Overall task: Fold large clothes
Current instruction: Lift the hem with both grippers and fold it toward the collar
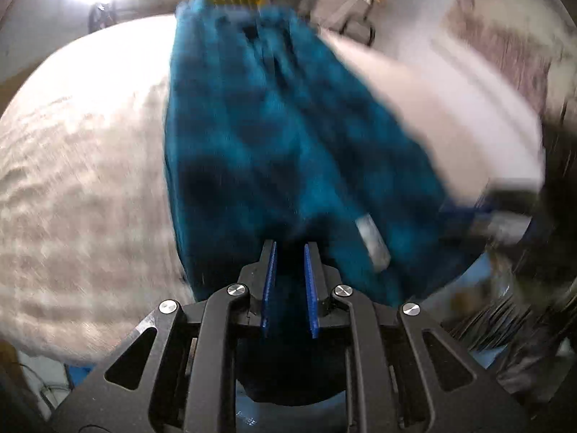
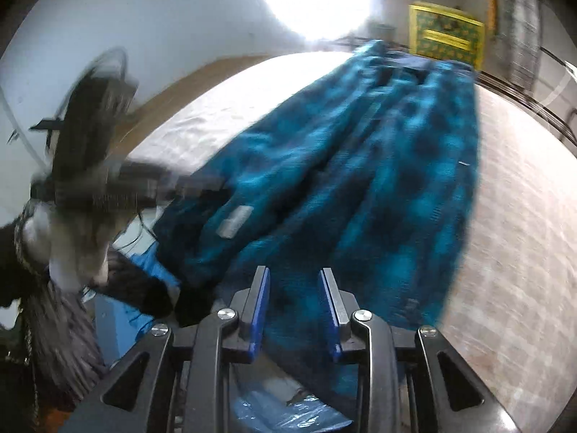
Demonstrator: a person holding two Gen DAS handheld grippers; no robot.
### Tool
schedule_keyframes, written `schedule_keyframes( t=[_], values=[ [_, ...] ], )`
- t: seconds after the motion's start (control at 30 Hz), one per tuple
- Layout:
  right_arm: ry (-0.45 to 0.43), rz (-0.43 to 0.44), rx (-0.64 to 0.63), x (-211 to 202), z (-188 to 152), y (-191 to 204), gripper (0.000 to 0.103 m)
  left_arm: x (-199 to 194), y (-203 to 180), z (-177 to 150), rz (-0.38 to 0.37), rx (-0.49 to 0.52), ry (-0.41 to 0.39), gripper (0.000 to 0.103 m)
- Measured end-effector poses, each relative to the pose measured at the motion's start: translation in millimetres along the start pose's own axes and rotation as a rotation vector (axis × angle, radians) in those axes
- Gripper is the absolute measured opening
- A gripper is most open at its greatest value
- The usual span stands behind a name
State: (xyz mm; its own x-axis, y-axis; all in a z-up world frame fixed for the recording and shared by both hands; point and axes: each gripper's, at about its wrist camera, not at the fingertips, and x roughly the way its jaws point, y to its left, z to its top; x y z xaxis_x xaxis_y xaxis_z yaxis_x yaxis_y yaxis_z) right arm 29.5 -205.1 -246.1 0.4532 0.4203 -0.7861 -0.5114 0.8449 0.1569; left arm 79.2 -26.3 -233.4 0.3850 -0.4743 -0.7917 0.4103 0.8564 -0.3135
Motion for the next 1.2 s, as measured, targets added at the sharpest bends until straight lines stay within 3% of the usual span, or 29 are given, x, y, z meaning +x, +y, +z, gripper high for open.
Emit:
schedule_keyframes(
  t=[0.03,0.1,0.2,0.23,0.27,0.3,0.37,0.43,0.53,0.67,0.83,0.87,0.9,0.97,1.0,1.2],
  values=[
    [0.001,-0.015,0.028,-1.8,-2.9,-10.3,0.031,-3.6,-2.5,-7.3,0.006,0.018,-0.061,0.015],
    [0.023,0.000,0.119,-2.6,-7.1,-33.7,0.031,-8.5,-5.7,-5.8,-0.004,0.041,-0.041,0.018],
    [0.015,0.080,0.201,-13.6,-11.3,-51.7,0.037,-23.4,2.7,0.4,-0.053,-0.015,-0.017,0.018],
    [0.008,0.107,0.217,-20.2,-15.9,-54.5,0.053,-31.4,6.8,1.5,-0.050,-0.031,-0.030,0.019],
    [0.001,0.123,0.225,-26.3,-20.6,-56.0,0.069,-44.3,15.4,2.4,-0.037,-0.058,-0.057,0.032],
    [-0.008,0.124,0.234,-32.1,-25.8,-57.2,0.076,-53.3,25.0,1.7,-0.032,-0.092,-0.077,0.056],
    [-0.029,0.099,0.260,-42.0,-38.4,-63.4,0.080,-65.3,48.8,-5.4,-0.046,-0.196,-0.104,0.069],
    [-0.020,0.120,0.321,-42.5,-47.0,-77.8,0.080,-59.3,71.1,-9.8,-0.090,-0.296,-0.054,0.069],
    [-0.010,0.235,0.475,-30.2,-57.4,-101.1,0.075,-43.2,88.8,-23.5,-0.183,-0.408,0.036,0.069],
    [0.026,0.375,0.534,-10.9,-58.1,-106.3,0.068,-39.8,77.6,-28.5,-0.274,-0.389,0.046,0.069],
    [0.071,0.424,0.492,8.2,-47.5,-91.0,0.067,-33.6,59.5,-29.2,-0.313,-0.358,0.074,0.068],
    [0.075,0.435,0.495,11.2,-44.6,-89.6,0.065,-33.1,58.1,-28.0,-0.322,-0.367,0.077,0.063],
    [0.083,0.445,0.496,14.5,-41.9,-87.6,0.061,-31.4,57.7,-25.8,-0.327,-0.373,0.087,0.052],
    [0.100,0.435,0.483,17.0,-39.0,-82.8,0.043,-25.6,57.7,-19.3,-0.319,-0.378,0.103,0.034],
    [0.102,0.426,0.477,16.0,-40.1,-80.8,0.040,-27.3,58.7,-19.3,-0.332,-0.391,0.102,0.027],
    [0.044,0.478,0.505,0.8,-38.7,-79.7,0.027,-46.0,58.2,-6.7,-0.425,-0.448,0.054,0.020]
  ],
)
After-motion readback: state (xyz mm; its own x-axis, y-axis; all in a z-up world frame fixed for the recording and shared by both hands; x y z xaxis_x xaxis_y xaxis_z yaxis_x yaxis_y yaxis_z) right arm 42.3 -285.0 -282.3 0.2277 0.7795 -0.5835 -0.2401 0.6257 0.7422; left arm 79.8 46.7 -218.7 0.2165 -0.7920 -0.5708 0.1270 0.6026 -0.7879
